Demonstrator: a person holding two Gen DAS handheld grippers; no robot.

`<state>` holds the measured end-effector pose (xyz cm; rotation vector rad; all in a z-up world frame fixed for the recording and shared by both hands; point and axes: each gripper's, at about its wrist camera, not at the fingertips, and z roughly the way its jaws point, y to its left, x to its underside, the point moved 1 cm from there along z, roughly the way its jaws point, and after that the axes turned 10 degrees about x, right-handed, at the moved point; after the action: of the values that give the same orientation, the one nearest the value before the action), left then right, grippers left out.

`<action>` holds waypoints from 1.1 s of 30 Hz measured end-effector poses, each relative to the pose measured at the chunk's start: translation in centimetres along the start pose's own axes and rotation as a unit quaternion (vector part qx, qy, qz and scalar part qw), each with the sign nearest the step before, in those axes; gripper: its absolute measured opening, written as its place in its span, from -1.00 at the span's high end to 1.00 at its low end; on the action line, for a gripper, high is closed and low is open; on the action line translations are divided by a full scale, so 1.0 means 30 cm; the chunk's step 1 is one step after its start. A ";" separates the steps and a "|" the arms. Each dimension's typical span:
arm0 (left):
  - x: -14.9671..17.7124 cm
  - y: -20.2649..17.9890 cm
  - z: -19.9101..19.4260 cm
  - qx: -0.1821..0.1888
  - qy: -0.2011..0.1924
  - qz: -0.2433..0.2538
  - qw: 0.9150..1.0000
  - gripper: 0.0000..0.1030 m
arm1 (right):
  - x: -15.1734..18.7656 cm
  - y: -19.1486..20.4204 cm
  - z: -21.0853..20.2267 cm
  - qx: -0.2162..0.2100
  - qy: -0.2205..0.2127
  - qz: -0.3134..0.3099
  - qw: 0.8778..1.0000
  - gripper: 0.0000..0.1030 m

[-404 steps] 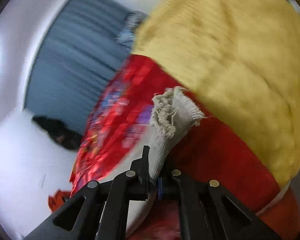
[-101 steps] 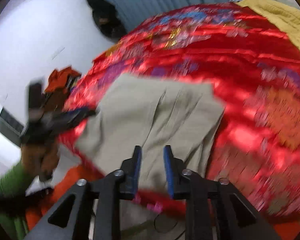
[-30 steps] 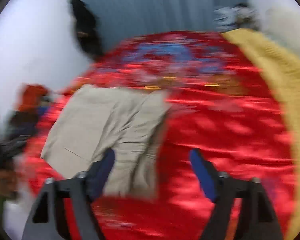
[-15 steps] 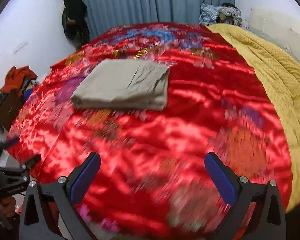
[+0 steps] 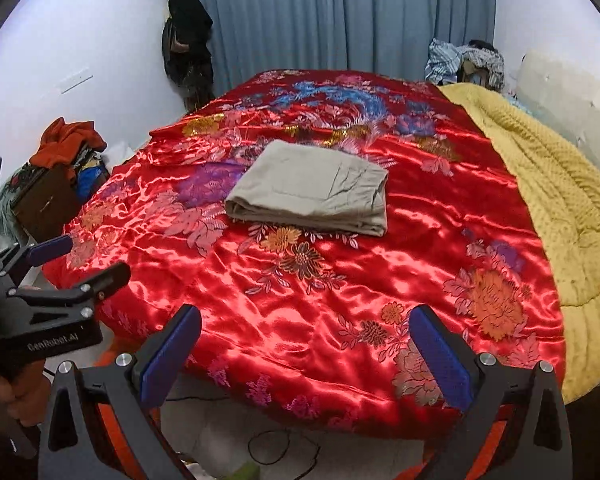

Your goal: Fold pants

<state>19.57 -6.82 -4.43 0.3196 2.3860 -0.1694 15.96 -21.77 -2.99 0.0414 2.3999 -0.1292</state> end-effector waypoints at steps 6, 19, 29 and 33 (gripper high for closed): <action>-0.017 0.018 -0.091 -0.012 -0.005 -0.012 1.000 -0.97 | -0.030 0.027 -0.107 -0.006 -0.010 -0.006 1.000 -0.99; -0.074 -0.037 -0.197 -0.006 -0.026 0.011 1.000 -0.99 | -0.036 0.024 -0.194 -0.007 -0.025 0.018 0.999 -0.99; -0.104 -0.038 -0.121 -0.005 0.019 0.003 1.000 -0.99 | -0.093 0.010 -0.162 0.013 0.026 0.026 0.999 -0.99; -0.108 -0.034 -0.110 -0.016 0.026 0.002 1.000 -0.99 | -0.122 0.018 -0.154 0.027 0.024 0.012 0.999 -0.99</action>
<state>19.49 -7.70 0.21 0.3176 2.4358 -0.1223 15.62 -20.73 2.83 0.0991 2.4423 -0.1845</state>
